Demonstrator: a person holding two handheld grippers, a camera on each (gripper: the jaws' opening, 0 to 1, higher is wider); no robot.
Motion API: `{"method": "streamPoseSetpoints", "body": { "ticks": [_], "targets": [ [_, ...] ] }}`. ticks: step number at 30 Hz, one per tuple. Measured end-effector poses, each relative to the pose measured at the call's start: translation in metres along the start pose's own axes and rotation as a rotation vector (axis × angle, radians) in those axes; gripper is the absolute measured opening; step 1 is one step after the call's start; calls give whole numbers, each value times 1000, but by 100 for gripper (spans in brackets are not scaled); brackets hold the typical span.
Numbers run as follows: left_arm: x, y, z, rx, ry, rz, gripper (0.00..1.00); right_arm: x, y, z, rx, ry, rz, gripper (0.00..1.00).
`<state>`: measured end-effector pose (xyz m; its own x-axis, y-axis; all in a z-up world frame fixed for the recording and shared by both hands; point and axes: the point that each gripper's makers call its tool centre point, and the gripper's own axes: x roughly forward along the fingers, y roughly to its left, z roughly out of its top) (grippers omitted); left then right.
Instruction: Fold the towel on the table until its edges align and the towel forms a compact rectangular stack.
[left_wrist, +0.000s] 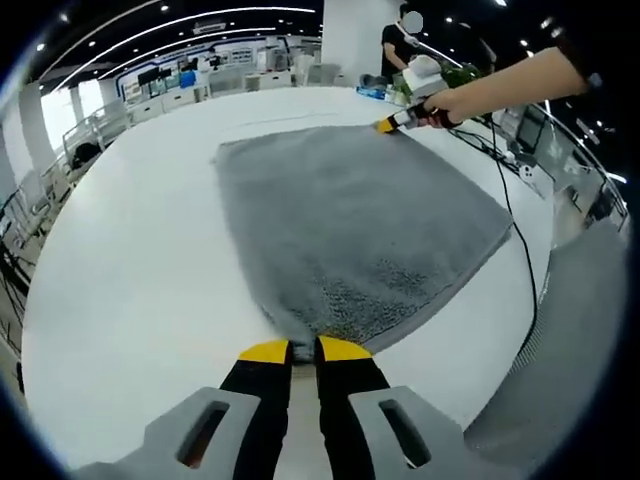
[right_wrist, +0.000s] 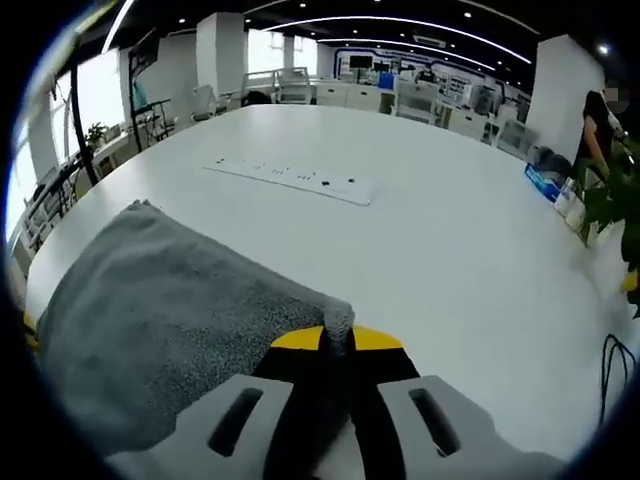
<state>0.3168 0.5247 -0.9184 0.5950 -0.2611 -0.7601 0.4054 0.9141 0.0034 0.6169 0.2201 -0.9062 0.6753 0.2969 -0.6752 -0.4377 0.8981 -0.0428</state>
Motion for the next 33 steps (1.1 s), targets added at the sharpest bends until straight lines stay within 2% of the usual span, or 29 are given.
{"method": "streamPoseSetpoints", "body": {
  "ticks": [6,8,9,10,12,14,17,24,27,33],
  "targets": [
    [-2,1,0,-9,1,13,10,-2,3,2,-14,15,23,7],
    [-4,0,2,47,16,9,11,-4,3,2,-20,19,37,8],
    [-4,-2,5,62,2,-7,14,-5,3,2,-10,19,45,8],
    [-6,-10,14,-3,-49,-46,21,-7,6,3,12,17,72,9],
    [-10,-8,22,-79,-78,-24,31,-10,2,5,1,14,78,11],
    [-15,-11,25,-17,-63,-9,31,-13,0,8,3,1,93,15],
    [-17,-19,32,-5,-69,-6,34,-19,-4,10,20,-3,104,20],
    [-13,-52,50,44,-89,-66,35,-30,-13,11,30,-7,120,28],
    [-10,-63,57,66,-98,-80,37,-28,-24,13,43,-10,126,28],
    [-4,-92,78,116,-127,-112,37,-29,-30,21,70,-26,144,29]
  ]
}}
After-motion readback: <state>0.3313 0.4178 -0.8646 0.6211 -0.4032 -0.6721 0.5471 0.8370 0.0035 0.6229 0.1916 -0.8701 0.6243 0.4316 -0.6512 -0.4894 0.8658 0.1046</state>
